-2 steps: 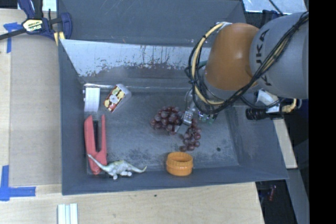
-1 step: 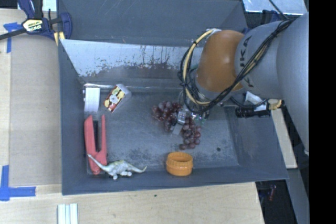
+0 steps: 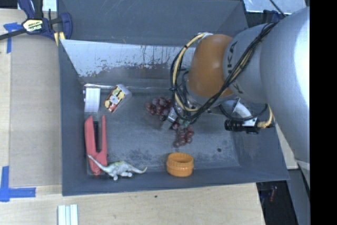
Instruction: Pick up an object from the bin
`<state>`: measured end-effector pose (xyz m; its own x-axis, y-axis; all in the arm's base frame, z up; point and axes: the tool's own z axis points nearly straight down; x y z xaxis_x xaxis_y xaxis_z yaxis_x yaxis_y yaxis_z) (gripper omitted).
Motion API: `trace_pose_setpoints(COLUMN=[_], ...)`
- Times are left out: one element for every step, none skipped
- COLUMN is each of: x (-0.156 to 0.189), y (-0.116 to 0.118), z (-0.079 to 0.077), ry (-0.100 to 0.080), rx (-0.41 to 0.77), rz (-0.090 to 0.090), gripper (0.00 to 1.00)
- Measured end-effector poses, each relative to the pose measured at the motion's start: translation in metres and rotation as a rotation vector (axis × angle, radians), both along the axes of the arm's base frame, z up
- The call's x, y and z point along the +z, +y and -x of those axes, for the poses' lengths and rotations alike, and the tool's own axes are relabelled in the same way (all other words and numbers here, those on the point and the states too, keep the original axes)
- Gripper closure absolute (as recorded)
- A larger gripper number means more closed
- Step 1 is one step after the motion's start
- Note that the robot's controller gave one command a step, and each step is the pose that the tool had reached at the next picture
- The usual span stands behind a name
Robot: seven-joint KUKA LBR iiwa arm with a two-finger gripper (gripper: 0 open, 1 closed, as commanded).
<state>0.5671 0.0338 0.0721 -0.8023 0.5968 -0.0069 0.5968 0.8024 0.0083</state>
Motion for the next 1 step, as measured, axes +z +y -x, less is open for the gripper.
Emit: trace_pose_setpoints(x=[0.0000], y=[0.0000], z=[0.0000], ry=[0.000], rx=[0.000], rz=[0.000], gripper=[1.00])
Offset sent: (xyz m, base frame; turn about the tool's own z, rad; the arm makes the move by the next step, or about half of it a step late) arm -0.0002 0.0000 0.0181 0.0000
